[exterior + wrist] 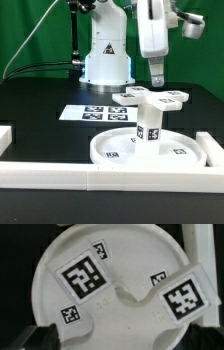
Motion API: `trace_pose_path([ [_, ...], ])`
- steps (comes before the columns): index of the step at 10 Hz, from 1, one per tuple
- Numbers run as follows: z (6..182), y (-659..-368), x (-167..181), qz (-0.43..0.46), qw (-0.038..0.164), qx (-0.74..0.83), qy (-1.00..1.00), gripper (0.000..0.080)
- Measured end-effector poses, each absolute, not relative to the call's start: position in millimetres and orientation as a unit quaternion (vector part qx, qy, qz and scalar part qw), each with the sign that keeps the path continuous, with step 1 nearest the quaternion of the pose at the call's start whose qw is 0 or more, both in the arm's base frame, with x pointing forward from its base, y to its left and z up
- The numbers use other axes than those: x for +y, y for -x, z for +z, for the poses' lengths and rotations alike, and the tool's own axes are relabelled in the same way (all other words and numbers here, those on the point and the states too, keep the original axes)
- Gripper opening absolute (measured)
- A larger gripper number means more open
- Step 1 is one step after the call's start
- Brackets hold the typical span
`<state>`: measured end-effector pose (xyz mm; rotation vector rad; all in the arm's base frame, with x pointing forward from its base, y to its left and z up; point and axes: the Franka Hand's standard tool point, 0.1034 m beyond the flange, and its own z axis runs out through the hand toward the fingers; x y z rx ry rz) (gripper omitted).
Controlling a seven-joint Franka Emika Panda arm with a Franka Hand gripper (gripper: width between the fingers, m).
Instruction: Assemble round table
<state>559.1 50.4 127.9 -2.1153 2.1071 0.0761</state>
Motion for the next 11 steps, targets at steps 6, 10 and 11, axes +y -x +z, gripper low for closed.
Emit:
trace_pose_path([
  [6,132.1,-564.2,55.0,0.014,0.064,0.497,0.865,0.0649],
  [10,131.5,-564.4,54.9,0.007,0.052,0.305,0.951,0.0649],
  [11,130.6,-564.6,56.3,0.004,0.046,0.235,0.971,0.0649],
])
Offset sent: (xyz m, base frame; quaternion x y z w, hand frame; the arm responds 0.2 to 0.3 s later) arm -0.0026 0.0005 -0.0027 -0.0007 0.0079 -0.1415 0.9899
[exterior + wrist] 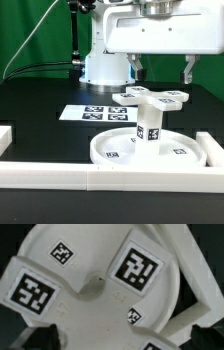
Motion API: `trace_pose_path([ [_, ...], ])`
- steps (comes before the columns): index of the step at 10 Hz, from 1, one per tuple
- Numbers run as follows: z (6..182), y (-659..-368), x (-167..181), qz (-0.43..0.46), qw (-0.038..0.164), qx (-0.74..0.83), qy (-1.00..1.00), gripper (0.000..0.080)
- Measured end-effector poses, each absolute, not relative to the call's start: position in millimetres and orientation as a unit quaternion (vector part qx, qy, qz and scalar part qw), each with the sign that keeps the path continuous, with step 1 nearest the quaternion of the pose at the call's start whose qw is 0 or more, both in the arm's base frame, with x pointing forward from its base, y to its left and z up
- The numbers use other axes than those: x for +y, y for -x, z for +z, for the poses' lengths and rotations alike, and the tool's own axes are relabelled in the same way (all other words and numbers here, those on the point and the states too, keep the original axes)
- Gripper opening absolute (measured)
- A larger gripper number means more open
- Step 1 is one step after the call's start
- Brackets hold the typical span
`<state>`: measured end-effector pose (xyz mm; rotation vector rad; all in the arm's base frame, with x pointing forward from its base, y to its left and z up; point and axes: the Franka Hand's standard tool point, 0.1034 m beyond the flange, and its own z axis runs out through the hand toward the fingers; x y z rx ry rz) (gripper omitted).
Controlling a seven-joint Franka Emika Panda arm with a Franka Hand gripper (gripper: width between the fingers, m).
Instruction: Assemble round table
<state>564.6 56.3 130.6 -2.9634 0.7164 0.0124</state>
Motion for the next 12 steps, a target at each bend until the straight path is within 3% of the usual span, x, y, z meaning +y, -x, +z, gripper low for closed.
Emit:
trace_pose_path([
  [1,131.9,-567.8,58.8,0.002,0.039,0.168,0.985,0.0649],
  [6,131.6,-569.0,58.5,-0.003,0.038,0.022,0.999,0.0649],
  [10,134.5,-575.4,64.9,-0.005,-0.007,-0.211,0.978,0.0649],
  [12,132.4,-576.6,63.4,-0.003,-0.008,-0.272,0.962,0.0649],
])
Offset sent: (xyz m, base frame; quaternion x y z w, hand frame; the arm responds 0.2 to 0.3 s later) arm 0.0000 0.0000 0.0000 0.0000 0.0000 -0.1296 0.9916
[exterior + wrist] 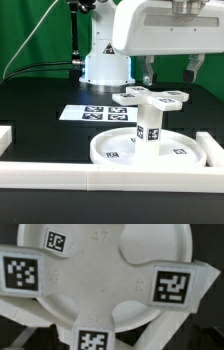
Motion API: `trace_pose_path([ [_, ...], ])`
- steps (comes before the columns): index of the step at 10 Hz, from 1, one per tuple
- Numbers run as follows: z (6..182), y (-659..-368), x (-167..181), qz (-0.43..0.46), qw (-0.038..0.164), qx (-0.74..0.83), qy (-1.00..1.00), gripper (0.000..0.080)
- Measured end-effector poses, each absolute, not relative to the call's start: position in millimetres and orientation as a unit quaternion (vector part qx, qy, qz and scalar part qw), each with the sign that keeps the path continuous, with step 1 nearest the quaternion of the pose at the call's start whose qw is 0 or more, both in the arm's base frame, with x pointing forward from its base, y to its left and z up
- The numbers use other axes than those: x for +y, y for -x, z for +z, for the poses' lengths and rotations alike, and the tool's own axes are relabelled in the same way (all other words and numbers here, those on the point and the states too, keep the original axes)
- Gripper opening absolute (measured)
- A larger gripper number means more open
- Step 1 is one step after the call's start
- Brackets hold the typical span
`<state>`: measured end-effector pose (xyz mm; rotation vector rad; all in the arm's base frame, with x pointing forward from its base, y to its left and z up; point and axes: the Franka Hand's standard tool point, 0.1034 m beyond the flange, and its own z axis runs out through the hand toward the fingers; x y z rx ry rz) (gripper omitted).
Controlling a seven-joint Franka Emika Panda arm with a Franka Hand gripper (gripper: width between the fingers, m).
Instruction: Assemble round table
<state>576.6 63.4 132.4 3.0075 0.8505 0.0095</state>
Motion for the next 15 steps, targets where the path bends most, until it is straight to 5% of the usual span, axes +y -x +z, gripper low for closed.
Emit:
trace_pose_path([
  [6,129.4,-576,56,-0.001,0.014,0.44,-0.898,0.0649],
  [15,115.2,-572,40,-0.015,0.013,0.456,-0.89,0.0649],
])
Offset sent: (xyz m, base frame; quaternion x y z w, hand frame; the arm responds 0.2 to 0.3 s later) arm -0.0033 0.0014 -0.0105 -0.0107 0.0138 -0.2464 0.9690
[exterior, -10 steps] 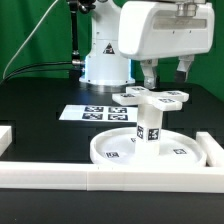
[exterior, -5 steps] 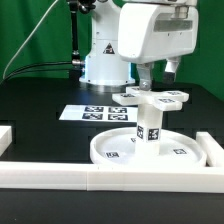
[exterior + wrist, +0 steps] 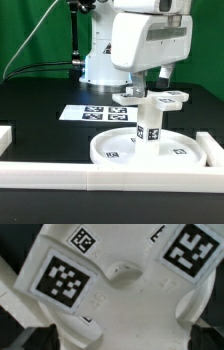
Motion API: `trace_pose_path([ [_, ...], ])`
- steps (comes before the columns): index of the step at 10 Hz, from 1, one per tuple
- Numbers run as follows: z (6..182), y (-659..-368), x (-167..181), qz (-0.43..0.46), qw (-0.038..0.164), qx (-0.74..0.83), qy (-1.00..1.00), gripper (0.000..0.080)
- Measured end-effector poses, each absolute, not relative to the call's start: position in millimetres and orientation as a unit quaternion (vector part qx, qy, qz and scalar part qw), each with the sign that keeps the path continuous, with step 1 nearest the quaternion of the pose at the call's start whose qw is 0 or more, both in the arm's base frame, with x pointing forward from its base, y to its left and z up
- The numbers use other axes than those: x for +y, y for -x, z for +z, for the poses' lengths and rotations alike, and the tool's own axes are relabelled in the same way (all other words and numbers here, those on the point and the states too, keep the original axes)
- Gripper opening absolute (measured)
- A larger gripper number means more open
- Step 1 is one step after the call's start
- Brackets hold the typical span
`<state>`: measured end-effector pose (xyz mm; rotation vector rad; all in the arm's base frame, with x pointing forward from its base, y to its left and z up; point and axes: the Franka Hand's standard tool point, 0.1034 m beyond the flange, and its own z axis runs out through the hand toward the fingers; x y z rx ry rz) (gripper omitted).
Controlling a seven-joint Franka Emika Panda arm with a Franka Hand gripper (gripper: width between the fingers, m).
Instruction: Assemble round table
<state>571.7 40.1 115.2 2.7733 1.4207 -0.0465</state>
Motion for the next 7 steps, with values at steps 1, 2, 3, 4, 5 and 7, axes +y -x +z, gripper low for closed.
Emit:
trace_pose_path([
  [1,115.1,-571.6,41.5,-0.016,0.015,0.468,-0.883,0.0649],
  [2,114.8,-571.4,42.8,-0.017,0.015,0.471,-0.882,0.0649],
  [3,113.7,-571.0,41.9,-0.018,0.015,0.47,-0.882,0.0649],
  [4,112.5,-570.7,39.2,-0.019,0.014,0.468,-0.883,0.0649],
  [5,111.5,-570.4,37.4,-0.02,0.014,0.467,-0.884,0.0649],
  [7,110.9,-570.1,35.4,-0.02,0.014,0.466,-0.885,0.0649],
])
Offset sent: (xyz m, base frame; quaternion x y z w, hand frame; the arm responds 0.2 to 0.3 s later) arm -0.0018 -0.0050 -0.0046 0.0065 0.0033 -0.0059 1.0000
